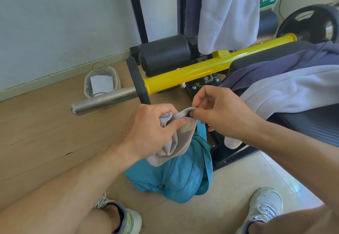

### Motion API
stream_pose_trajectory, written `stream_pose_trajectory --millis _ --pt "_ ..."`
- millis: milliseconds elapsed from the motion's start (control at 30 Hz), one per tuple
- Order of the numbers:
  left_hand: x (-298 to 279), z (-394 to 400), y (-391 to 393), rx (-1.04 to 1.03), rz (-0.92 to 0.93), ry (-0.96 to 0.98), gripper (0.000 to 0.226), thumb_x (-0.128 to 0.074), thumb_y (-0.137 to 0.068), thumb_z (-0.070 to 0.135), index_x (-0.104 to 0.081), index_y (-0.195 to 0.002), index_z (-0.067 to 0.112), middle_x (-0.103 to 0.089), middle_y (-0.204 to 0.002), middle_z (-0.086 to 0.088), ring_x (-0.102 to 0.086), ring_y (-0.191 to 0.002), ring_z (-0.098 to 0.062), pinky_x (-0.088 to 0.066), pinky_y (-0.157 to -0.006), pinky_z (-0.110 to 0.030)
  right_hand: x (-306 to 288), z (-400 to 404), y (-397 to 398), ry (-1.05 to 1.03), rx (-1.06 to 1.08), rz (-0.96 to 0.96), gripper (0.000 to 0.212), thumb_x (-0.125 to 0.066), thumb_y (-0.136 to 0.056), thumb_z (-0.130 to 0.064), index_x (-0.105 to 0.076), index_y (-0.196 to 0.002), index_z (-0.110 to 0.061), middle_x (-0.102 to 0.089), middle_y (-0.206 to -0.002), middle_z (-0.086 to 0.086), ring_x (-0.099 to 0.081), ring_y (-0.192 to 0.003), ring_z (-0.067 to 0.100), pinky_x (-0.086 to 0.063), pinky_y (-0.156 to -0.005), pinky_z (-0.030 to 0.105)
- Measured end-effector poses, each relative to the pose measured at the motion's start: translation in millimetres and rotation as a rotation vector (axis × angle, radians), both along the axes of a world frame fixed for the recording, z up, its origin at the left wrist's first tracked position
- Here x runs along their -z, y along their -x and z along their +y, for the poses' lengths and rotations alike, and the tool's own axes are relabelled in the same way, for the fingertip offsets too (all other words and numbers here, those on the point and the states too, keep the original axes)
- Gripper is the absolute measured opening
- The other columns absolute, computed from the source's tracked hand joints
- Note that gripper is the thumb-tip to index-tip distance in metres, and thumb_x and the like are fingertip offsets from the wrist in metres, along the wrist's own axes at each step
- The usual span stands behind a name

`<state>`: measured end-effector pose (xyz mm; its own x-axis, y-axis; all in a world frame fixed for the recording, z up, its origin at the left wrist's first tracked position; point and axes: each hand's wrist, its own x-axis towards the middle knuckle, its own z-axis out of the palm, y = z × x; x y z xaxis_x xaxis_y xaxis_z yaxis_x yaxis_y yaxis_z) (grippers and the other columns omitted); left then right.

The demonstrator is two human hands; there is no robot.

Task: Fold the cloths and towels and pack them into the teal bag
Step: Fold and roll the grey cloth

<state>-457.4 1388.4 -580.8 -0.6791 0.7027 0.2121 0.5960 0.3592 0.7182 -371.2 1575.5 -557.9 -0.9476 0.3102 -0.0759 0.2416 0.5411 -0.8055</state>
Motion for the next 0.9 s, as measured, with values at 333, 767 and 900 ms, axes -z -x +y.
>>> stream_pose_trajectory --millis 333,767,900 --pt "-10 2 1 -0.003 -0.122 0.031 0.016 -0.075 -0.088 0.039 -0.074 -0.076 0.028 -0.067 -0.063 0.001 -0.06 -0.061 -0.019 -0.048 -0.059 -0.04 -2 8 -2 -0.138 -0.259 0.08 0.033 -0.079 -0.085 -0.019 -0.061 -0.111 -0.028 -0.068 -0.097 -0.017 -0.063 -0.091 0.001 -0.053 -0.077 0.016" --pt "-12 -45 87 -0.48 -0.303 0.084 0.065 -0.07 -0.07 0.071 -0.03 -0.061 0.022 -0.025 -0.057 0.005 -0.026 -0.055 -0.017 -0.018 -0.056 -0.034 -7 24 -1 -0.637 -0.179 -0.501 0.031 -0.048 -0.105 -0.038 -0.062 -0.09 -0.015 -0.058 -0.079 0.0 -0.054 -0.077 0.021 -0.043 -0.066 0.031" --pt "-14 -48 86 -0.349 -0.26 0.005 0.063 -0.073 -0.071 0.063 -0.028 -0.059 0.022 -0.019 -0.059 0.003 -0.018 -0.053 -0.012 -0.015 -0.055 -0.032 -6 12 -4 -0.783 -0.309 -0.617 0.034 -0.042 -0.107 -0.035 -0.043 -0.074 -0.025 -0.049 -0.081 -0.002 -0.049 -0.074 0.018 -0.047 -0.073 0.033"
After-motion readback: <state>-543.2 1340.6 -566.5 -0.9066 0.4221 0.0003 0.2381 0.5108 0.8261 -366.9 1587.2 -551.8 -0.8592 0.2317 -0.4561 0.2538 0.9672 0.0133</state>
